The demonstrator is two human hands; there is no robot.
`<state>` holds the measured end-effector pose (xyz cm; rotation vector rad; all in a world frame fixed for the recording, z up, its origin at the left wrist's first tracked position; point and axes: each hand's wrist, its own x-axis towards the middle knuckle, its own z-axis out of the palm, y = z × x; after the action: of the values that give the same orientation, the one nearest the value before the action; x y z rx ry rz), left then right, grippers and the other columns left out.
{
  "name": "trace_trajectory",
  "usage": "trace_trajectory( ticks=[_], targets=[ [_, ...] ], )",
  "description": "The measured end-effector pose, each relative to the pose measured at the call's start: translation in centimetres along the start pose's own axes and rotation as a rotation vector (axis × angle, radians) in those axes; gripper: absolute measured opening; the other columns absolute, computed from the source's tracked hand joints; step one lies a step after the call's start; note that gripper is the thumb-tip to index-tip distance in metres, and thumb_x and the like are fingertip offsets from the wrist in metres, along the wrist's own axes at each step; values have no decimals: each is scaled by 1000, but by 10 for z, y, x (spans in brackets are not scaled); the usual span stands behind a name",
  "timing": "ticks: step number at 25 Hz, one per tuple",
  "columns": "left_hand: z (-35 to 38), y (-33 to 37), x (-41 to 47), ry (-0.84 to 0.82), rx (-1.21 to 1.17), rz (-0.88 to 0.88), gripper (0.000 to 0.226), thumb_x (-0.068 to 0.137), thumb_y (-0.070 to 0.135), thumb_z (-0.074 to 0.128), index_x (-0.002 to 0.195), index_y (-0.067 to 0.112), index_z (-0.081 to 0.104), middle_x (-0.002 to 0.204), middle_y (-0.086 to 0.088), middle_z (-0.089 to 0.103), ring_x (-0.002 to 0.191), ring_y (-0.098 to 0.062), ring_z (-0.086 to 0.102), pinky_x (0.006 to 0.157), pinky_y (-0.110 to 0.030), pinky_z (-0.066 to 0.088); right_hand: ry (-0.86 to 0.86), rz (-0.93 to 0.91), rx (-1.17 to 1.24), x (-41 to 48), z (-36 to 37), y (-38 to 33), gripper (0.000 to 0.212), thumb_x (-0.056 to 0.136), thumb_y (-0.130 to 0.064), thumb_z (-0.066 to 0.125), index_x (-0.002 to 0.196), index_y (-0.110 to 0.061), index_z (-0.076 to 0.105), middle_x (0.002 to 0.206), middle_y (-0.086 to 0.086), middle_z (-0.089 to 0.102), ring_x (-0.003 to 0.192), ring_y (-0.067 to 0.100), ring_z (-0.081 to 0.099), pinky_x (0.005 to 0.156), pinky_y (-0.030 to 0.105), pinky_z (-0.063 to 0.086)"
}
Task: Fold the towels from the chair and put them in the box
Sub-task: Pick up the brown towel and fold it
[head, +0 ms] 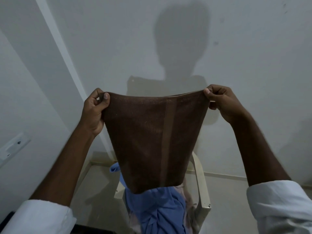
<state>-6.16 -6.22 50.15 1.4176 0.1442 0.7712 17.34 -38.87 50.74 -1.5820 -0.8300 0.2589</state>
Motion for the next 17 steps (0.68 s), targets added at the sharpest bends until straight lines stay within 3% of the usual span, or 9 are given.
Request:
trace_trajectory(
  ticks=[5, 8, 12, 14, 15, 17],
  targets=[
    [11, 3, -1, -131, -31, 27, 22, 91, 20, 58, 75, 15, 44, 65, 5, 53, 65, -8, 51, 58, -19, 48, 56, 14, -7, -4, -6, 10, 34, 103, -17, 56, 68, -15, 54, 66, -4, 47, 63, 10, 44, 57, 28, 34],
    [24, 7, -1, -116, -71, 26, 23, 87, 21, 61, 75, 14, 43, 66, 5, 57, 65, -7, 54, 60, -19, 51, 120, 54, -39, -7, -7, 12, 31, 101, -22, 58, 72, -13, 58, 69, -3, 54, 68, 10, 50, 63, 29, 39],
    [44, 6, -1, -77, -72, 6, 17, 86, 16, 62, 76, 13, 48, 67, 6, 65, 67, -7, 61, 61, -20, 53, 254, 87, -442, -4, 8, 2, 21, 94, -33, 69, 82, -16, 69, 82, 2, 67, 79, 17, 62, 71, 34, 48],
    [59, 1, -3, -89, -46, 10, 10, 82, 14, 67, 80, 11, 58, 72, 3, 70, 71, -10, 64, 66, -22, 55, 324, -30, -477, -4, 32, -16, 21, 93, -36, 69, 84, -18, 69, 84, 4, 68, 77, 14, 64, 73, 33, 51],
    [67, -2, -5, -98, -21, 29, 8, 81, 11, 69, 83, 8, 61, 75, 2, 72, 74, -11, 66, 69, -22, 55, 283, -108, -404, -6, 48, -26, 19, 94, -37, 68, 88, -19, 68, 85, 2, 67, 76, 9, 64, 72, 31, 52],
    [84, -8, -8, -127, 105, 119, 10, 81, 2, 72, 90, -1, 67, 85, -3, 74, 85, -16, 68, 76, -23, 55, -2, -177, -273, -12, 84, -39, 24, 95, -43, 65, 106, -21, 64, 95, -3, 68, 85, 3, 66, 75, 25, 56]
  ],
)
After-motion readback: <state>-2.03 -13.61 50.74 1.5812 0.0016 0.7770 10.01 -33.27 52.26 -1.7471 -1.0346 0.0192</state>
